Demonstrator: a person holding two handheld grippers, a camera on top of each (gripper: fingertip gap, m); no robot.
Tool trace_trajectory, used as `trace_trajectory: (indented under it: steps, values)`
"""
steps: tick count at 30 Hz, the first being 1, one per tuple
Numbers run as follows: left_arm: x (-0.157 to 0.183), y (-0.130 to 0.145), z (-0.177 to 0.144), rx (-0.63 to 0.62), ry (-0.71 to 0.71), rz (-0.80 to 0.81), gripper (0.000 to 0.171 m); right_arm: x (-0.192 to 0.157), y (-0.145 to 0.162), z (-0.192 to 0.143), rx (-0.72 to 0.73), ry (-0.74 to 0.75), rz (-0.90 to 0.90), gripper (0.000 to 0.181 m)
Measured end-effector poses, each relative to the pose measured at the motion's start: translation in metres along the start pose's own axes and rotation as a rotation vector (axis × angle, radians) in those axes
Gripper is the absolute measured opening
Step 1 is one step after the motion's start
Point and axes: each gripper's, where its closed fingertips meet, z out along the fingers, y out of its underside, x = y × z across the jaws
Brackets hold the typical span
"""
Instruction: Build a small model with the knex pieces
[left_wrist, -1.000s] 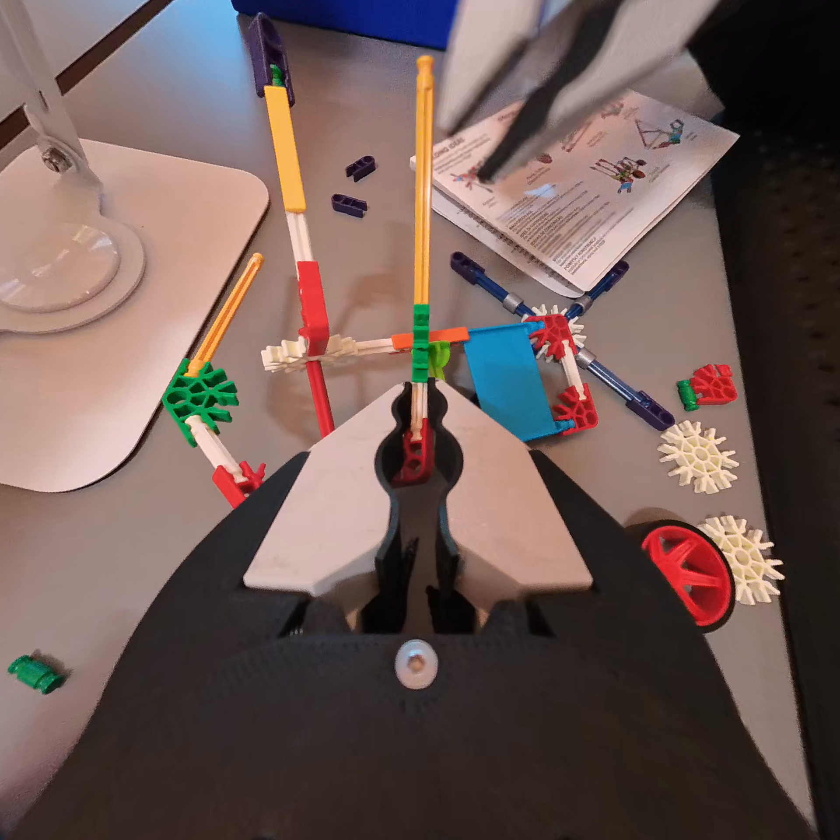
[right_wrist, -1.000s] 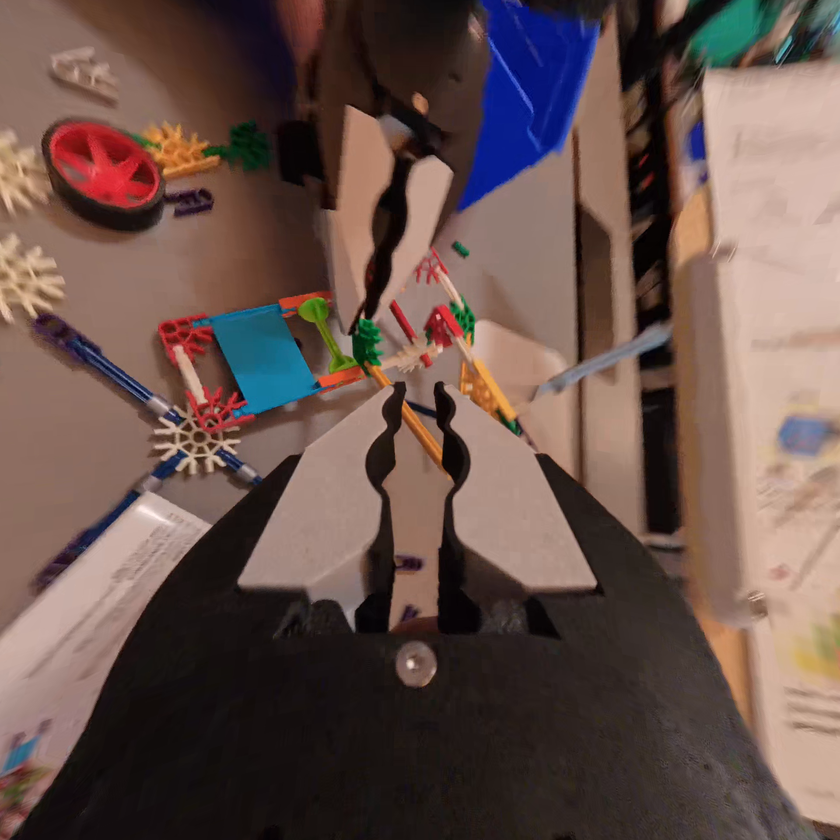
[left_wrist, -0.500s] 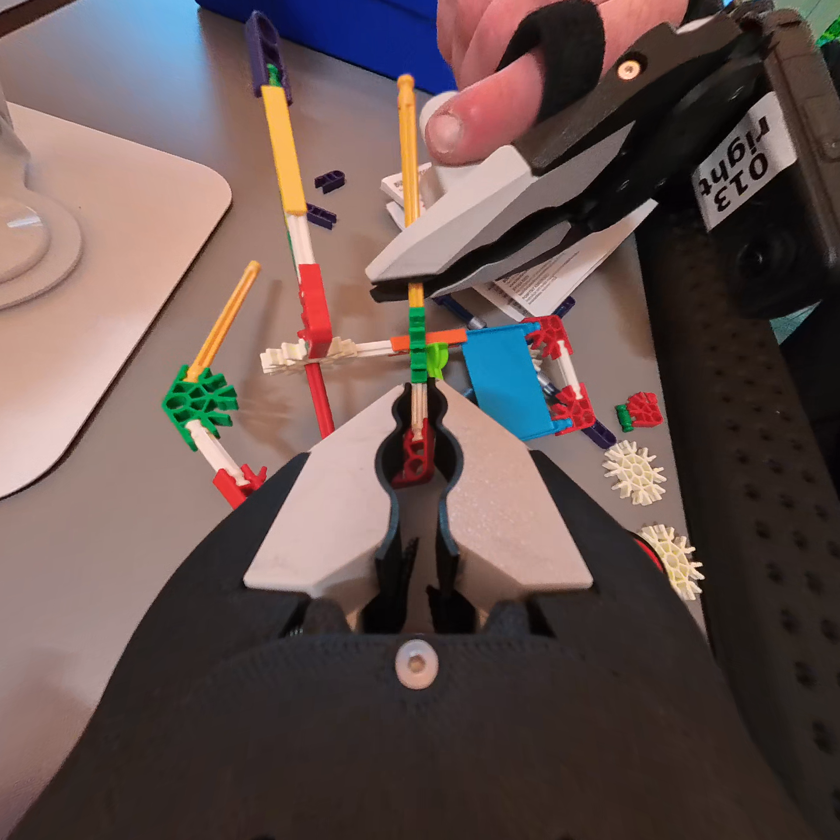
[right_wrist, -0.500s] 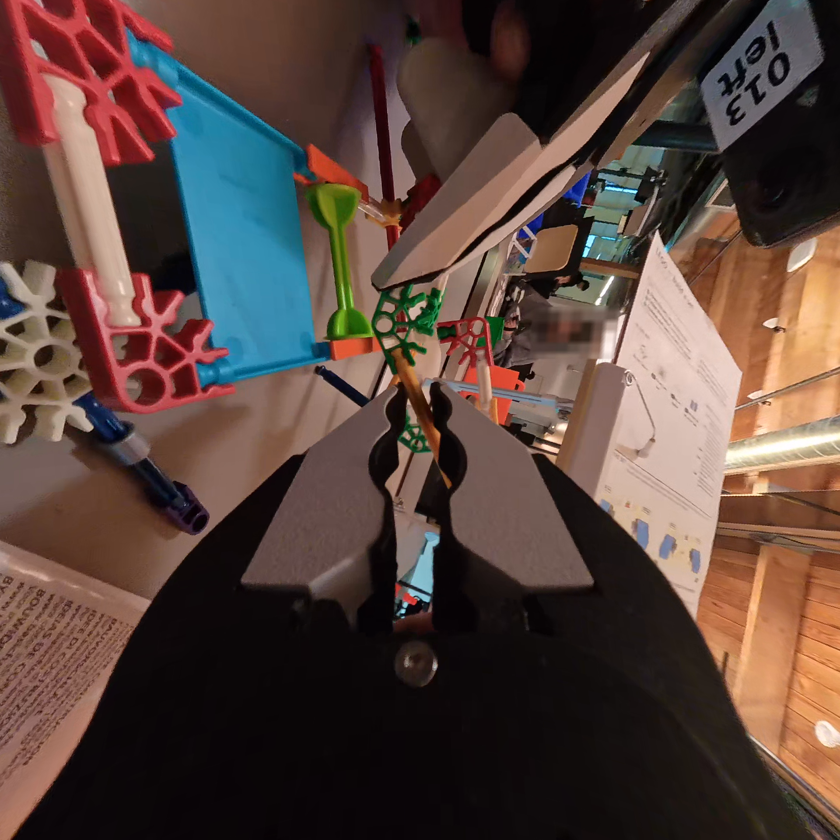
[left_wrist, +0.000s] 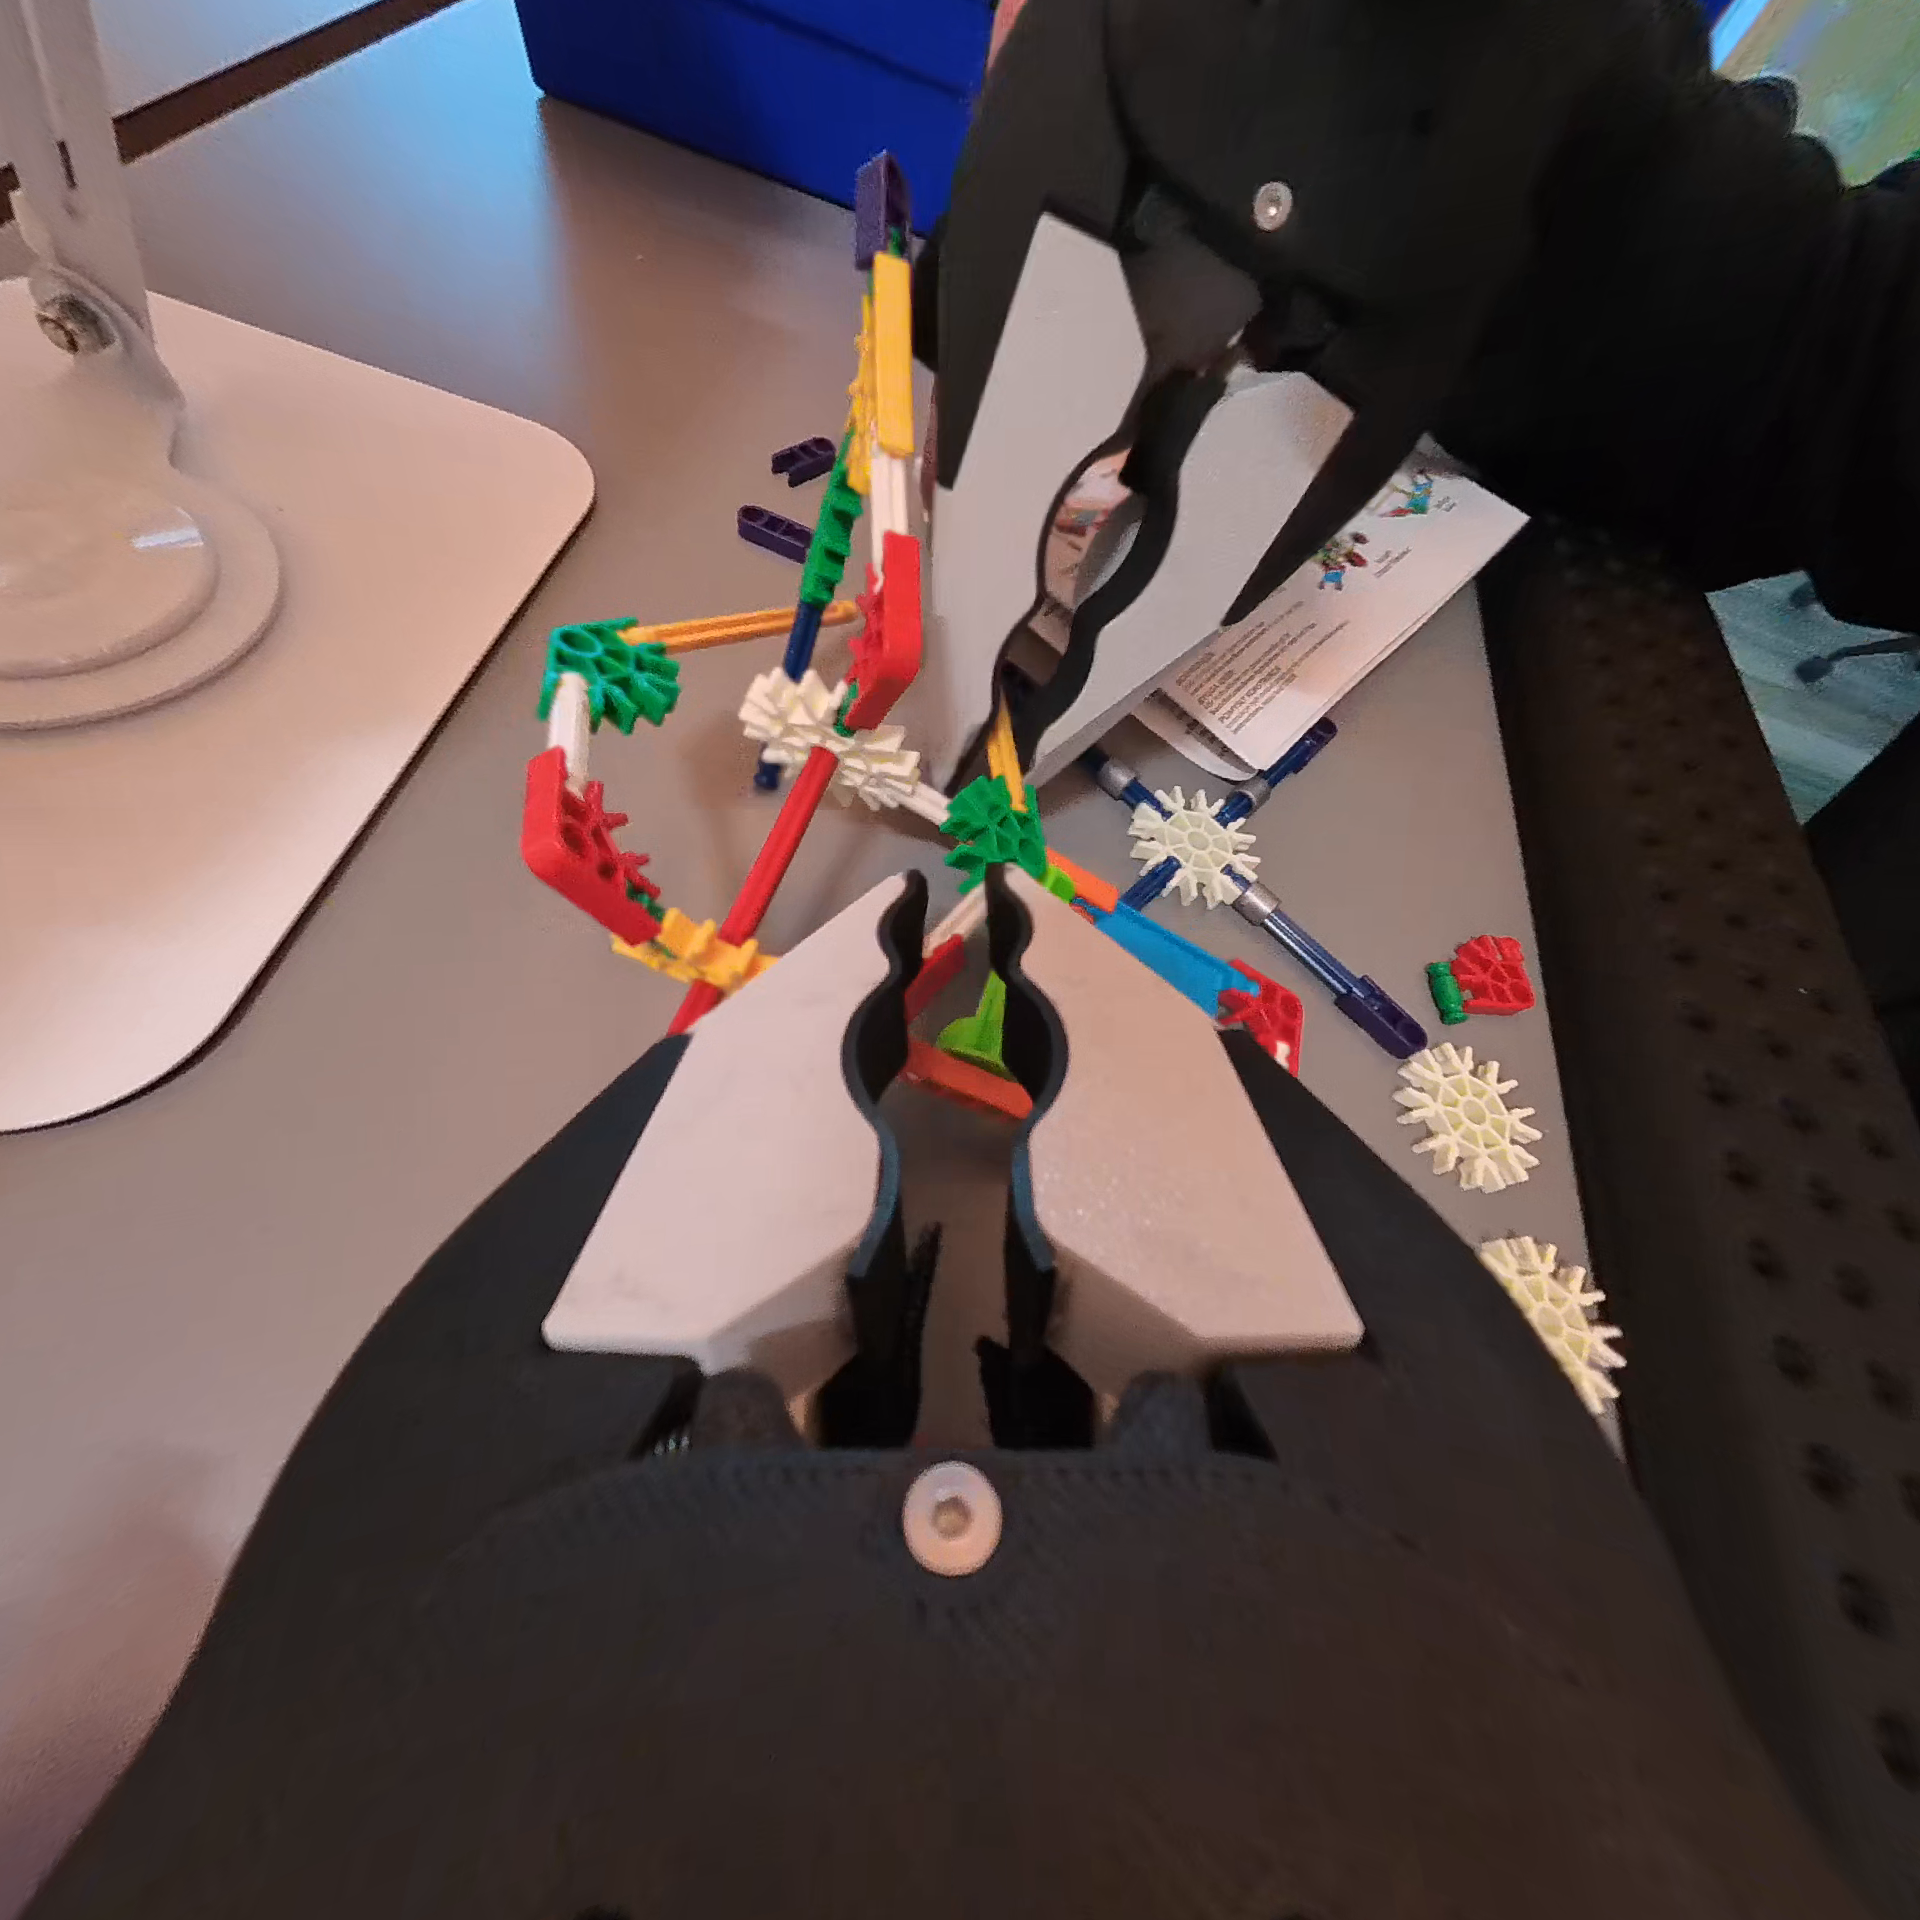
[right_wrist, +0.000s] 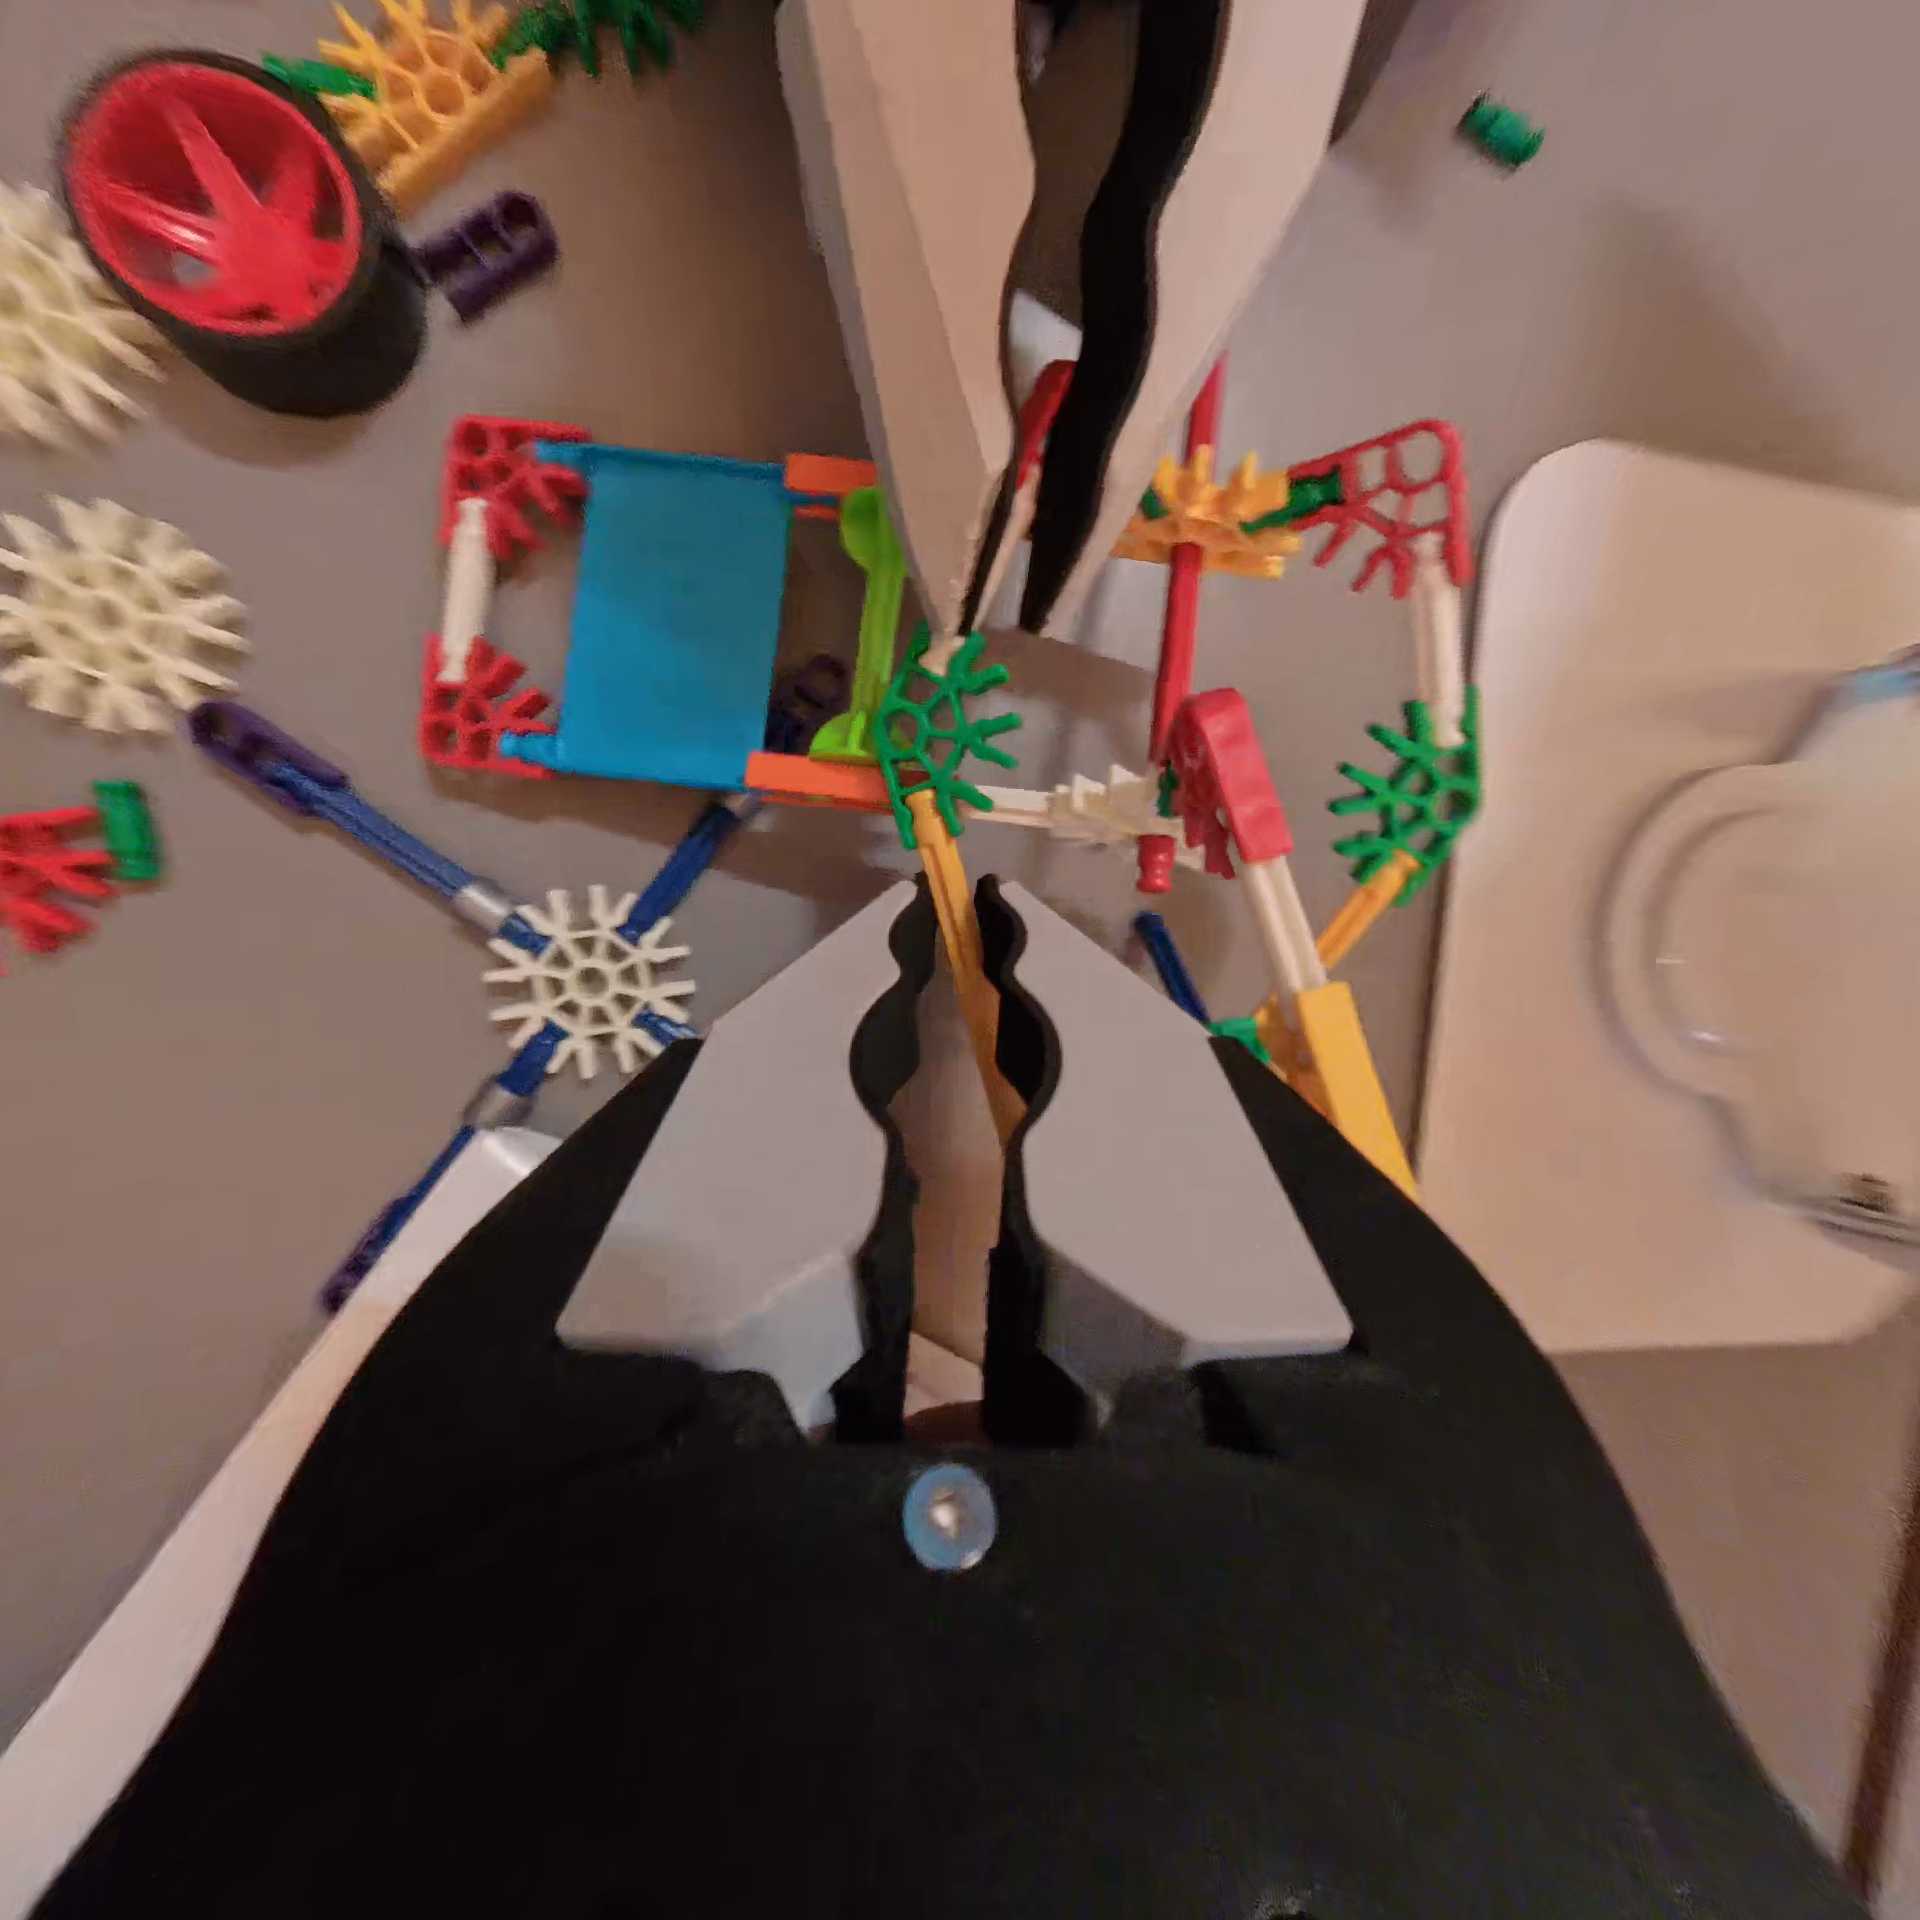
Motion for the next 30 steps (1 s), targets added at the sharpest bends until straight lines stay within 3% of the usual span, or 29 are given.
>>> trace_trajectory:
  steps: [4, 10, 14, 20, 26, 30]
  values:
    - [-0.004, -0.001, -0.011, -0.012, -0.065, 0.033, 0.018, 0.0, -0.001, 0.002, 0.019, -0.016, 0.044, 0.006]
    - [-0.039, -0.015, -0.037, 0.034, -0.32, 0.041, 0.022, -0.001, 0.0, -0.004, 0.044, -0.046, 0.084, 0.009]
    - [-0.051, -0.001, -0.036, -0.034, -0.378, 0.046, 0.027, -0.002, 0.0, -0.012, 0.035, -0.034, 0.065, 0.027]
    - [-0.059, 0.018, -0.034, -0.14, -0.412, 0.055, 0.035, 0.001, 0.005, -0.026, 0.013, 0.014, 0.043, 0.025]
    - [-0.055, 0.049, -0.02, -0.311, -0.4, 0.08, 0.031, 0.007, 0.017, -0.041, 0.001, 0.006, 0.054, 0.026]
    - [-0.044, 0.053, -0.017, -0.354, -0.371, 0.071, 0.008, 0.013, 0.032, -0.049, -0.026, 0.009, 0.066, 0.028]
